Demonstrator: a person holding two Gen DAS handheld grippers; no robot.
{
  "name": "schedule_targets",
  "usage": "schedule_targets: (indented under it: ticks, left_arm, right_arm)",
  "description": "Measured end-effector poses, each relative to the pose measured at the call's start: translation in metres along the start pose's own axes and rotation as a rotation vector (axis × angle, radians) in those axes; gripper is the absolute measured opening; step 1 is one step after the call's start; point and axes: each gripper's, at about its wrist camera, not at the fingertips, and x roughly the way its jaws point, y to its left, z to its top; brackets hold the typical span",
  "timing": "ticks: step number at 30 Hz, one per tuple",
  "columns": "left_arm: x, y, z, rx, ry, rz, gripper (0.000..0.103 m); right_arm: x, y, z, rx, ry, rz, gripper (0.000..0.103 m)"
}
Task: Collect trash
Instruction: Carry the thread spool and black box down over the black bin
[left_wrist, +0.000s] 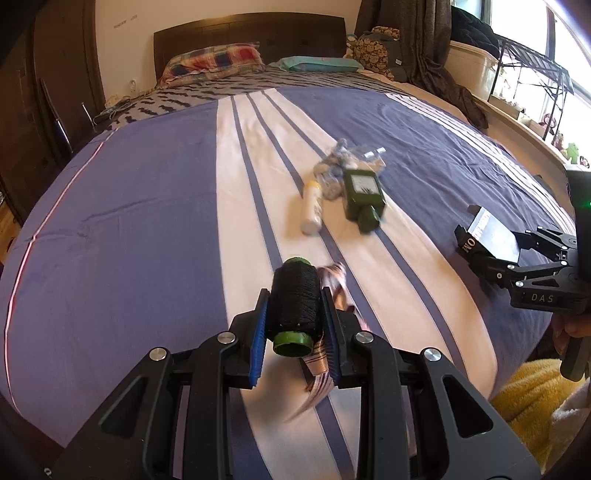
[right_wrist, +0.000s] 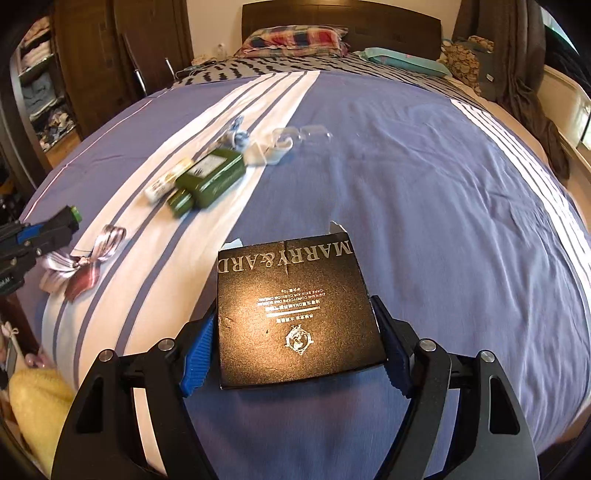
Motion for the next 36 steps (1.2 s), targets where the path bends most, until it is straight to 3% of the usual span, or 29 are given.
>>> schedule_targets:
  ticks: [7, 19, 23, 36]
  left_arm:
    - [-0.002, -0.013, -0.033, -0.004, 0.049, -0.005, 0.026]
    - [-0.021, -0.016, -0.07, -0.034, 0.055, -0.008, 0.025]
    - [-0.022, -0.018, -0.08, -0.037, 0.063, -0.001, 0.029]
    - [-0.048, -0.043, -0.11, -0.04, 0.023, -0.094, 0.025]
  right_arm:
    - [-0.03, 0.007, -0.025, 0.0, -0.018, 0.004, 0.077]
    - [-0.061, 0.025, -0.05, 0.001, -0.047, 0.039, 0.077]
    - [-0.062, 0.033, -0.057, 0.0, -0.041, 0.053, 0.077]
    - [-0.087, 0.043, -0.099, 0.035, -0.069, 0.108, 0.077]
